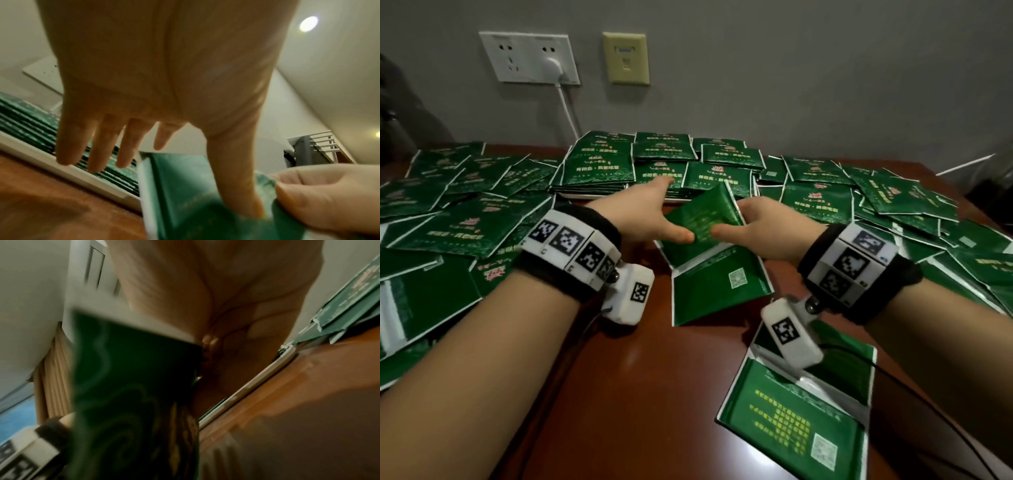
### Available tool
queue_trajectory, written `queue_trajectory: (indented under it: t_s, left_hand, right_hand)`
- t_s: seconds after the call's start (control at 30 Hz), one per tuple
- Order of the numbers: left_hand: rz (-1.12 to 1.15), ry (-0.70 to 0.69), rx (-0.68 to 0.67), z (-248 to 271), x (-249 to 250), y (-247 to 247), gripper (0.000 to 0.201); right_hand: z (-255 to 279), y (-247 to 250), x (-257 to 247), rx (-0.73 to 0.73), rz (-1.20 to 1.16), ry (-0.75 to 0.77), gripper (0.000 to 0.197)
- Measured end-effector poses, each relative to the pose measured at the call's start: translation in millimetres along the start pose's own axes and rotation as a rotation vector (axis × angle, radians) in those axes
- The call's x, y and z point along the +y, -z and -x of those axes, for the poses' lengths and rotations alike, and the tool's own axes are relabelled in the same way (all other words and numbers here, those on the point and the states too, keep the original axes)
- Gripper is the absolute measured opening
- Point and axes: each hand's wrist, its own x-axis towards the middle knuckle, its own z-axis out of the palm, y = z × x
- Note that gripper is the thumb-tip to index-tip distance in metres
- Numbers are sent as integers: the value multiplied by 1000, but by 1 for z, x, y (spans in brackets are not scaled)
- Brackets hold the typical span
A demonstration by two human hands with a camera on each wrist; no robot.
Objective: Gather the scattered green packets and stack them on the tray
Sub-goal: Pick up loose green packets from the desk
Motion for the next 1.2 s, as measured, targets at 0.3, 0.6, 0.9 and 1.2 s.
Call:
queue_trajectory:
  t_s: [0.3,0.6,0.9,1.2]
  left_hand:
    - [-242,-260,154,19,25,-4,5]
    - [-435,-175,-181,63,45,-43,40]
    - [-468,-105,-132,82,50,-61,44]
    - [-435,-95,-68,84,38,-63,37]
  right_hand:
    - [45,9,7,-79,538,39,78]
    - [145,0,-4,-461,889,-10,84]
    - [201,-53,-13,-303,957,303,76]
    - [170,-18,-21,-107,651,157,18]
